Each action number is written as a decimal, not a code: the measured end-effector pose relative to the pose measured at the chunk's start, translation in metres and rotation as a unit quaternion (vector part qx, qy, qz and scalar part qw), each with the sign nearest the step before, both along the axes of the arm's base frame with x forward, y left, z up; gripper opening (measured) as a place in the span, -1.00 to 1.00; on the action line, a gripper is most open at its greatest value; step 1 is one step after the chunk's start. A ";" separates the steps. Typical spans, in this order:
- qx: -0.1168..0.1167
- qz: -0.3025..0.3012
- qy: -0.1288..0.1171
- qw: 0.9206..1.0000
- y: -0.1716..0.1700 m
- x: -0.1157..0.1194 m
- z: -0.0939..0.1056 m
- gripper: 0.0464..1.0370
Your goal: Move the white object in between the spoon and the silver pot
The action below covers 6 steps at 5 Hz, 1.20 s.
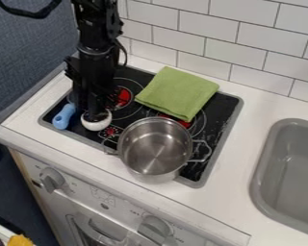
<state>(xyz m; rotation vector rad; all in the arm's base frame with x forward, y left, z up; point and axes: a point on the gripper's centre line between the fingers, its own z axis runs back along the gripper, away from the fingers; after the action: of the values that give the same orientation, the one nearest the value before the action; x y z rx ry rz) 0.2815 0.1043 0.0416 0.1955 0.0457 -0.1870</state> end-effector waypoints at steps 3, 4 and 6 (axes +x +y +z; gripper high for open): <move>-0.068 -0.002 -0.023 0.997 -0.013 -0.001 0.032 0.93; -0.066 -0.004 -0.026 0.997 -0.012 0.004 0.033 0.92; -0.066 -0.004 -0.025 0.998 -0.012 0.004 0.033 0.92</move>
<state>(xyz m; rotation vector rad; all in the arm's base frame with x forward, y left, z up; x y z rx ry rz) 0.2850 0.0926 0.0751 0.0688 -0.0166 -0.1918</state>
